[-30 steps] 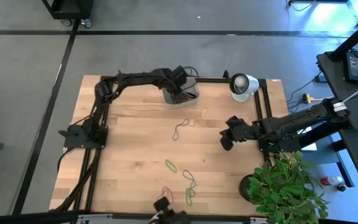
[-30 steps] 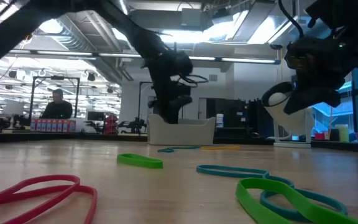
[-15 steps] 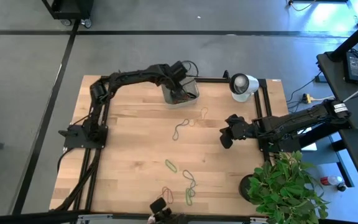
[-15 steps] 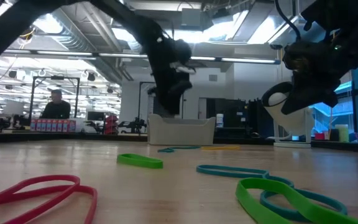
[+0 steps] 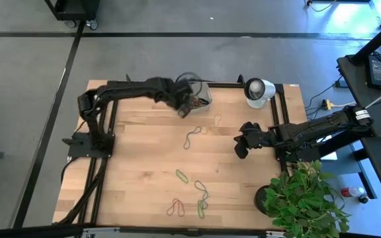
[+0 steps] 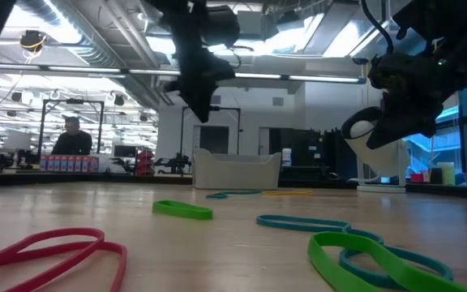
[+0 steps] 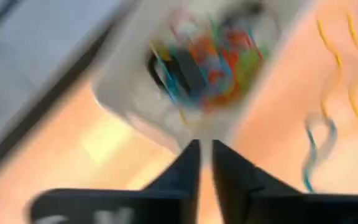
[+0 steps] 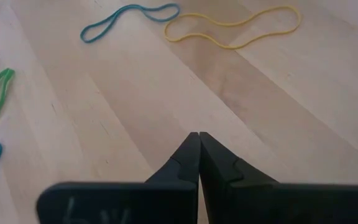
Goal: Pick and place rubber bands into bin
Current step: Put the bottom blue rubber band into the gray bin
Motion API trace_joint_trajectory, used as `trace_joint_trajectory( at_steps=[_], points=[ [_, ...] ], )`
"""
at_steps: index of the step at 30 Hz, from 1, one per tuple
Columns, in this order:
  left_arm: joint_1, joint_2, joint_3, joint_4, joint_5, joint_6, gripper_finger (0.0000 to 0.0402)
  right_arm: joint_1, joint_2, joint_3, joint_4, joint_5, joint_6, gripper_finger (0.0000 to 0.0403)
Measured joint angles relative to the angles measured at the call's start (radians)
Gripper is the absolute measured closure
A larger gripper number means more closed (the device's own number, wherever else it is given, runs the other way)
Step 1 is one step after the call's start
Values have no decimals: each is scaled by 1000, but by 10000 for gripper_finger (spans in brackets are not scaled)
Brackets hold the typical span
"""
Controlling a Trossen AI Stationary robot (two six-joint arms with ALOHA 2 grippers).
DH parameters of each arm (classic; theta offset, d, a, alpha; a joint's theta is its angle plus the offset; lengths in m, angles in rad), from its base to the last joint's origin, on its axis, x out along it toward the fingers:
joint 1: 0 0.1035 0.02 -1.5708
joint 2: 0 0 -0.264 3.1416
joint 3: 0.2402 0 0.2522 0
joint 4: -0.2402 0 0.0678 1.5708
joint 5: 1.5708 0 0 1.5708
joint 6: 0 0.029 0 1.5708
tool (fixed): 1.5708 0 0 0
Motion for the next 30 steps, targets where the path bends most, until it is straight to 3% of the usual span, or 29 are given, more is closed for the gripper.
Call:
trace_joint_trajectory(
  at_steps=[5,10,17,21,26,30],
  points=[
    [-126,-117,-222,-2,20,-167,399,0,0,0,2,0,-1,395],
    [-309,-316,-544,196,42,-369,400,0,0,0,22,-21,-78,396],
    [-606,-614,-904,454,-97,-546,400,0,35,67,105,-46,-154,401],
    [-735,-758,-1044,522,-201,-536,400,-2,176,218,83,-45,-203,401],
    [-802,-908,-1166,631,-196,-454,400,-3,449,481,-32,-48,-178,402],
    [-808,-998,-1226,724,-185,-305,400,17,658,716,-209,-95,-130,402]
  ],
)
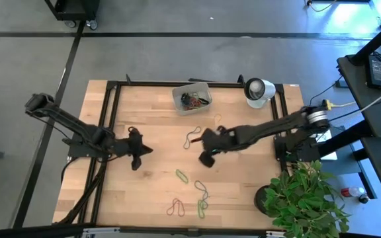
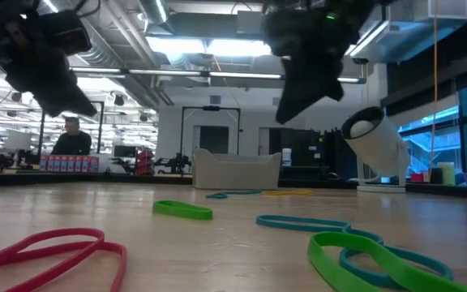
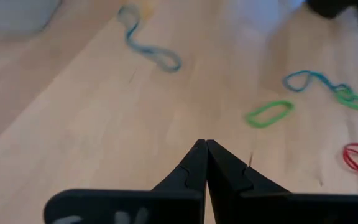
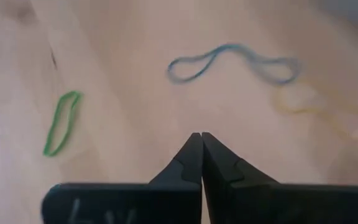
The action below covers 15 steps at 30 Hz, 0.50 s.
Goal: Pick and place rubber bands into bin
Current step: Put the bottom blue rubber band into the gray bin
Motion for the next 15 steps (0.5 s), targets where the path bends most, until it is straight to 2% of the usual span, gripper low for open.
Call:
trace_joint_trajectory(
  at_steps=[4,8,15],
  points=[
    [50,-44,-47,125,74,181,400,50,171,212,-215,-38,59,402],
    [150,-48,-58,142,193,304,400,120,287,368,-361,-65,118,403],
    [335,-48,-58,145,403,427,400,241,376,427,-340,-66,187,374]
  ],
)
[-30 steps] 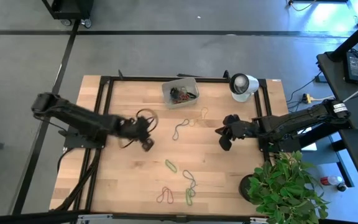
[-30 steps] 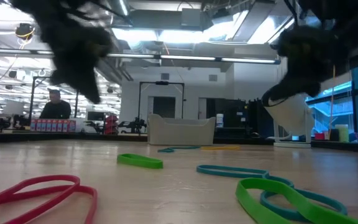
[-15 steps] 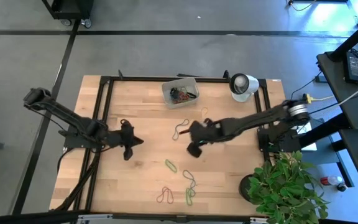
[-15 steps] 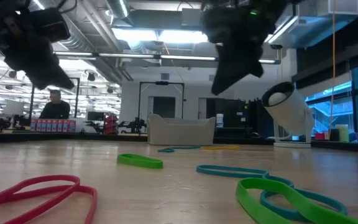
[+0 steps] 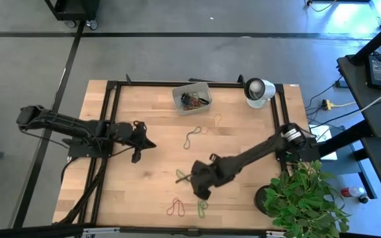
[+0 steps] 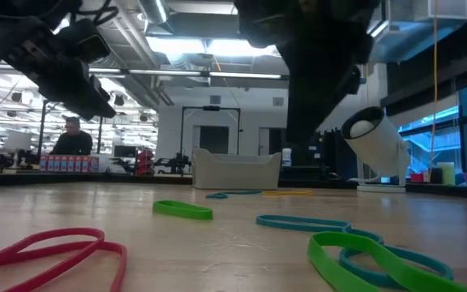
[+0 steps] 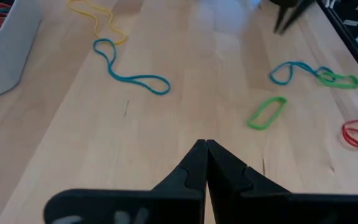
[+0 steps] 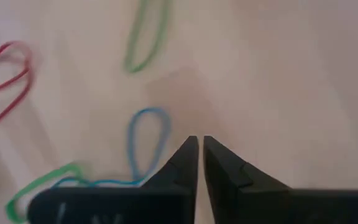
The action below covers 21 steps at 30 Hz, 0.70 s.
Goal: Pick and place rubber bands into bin
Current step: Put the bottom blue rubber band into the gray bin
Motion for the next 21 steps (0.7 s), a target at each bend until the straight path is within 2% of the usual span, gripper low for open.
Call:
trace_joint_trajectory(
  at_steps=[4,10,13,16,20,21],
  points=[
    [52,0,0,0,56,17,400,39,35,0,74,0,-1,338],
    [65,0,0,-8,50,19,400,49,119,0,132,1,5,282],
    [65,0,0,-8,48,19,400,49,156,0,117,3,30,272],
    [64,0,0,-8,47,19,400,47,172,6,96,5,75,292],
    [64,0,0,-8,46,19,400,45,173,5,85,-2,107,379],
    [64,0,0,-8,46,19,400,45,166,3,87,-2,109,389]
  ],
)
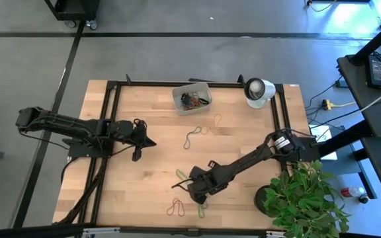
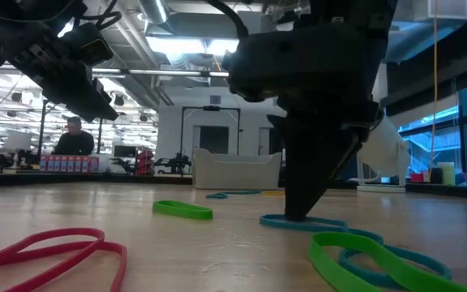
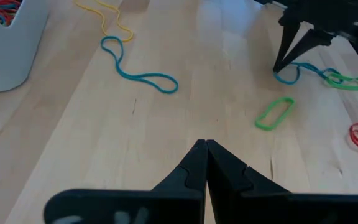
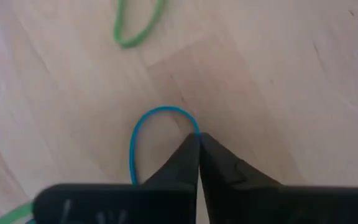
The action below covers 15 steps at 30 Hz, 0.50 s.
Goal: Pick and place rubber bands into bin
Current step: Put the bottom blue rubber band into the gray bin
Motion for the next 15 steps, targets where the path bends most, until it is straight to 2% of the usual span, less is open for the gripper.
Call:
trace_joint_trajectory(
  at_steps=[4,8,15],
  points=[
    [0,0,0,0,0,0,400,-17,-31,-6,-20,-9,25,398],
    [0,0,0,0,0,0,400,-61,-116,-4,-29,34,19,400],
    [0,0,0,-1,0,0,400,-216,-263,-4,-53,77,-167,401]
  ],
)
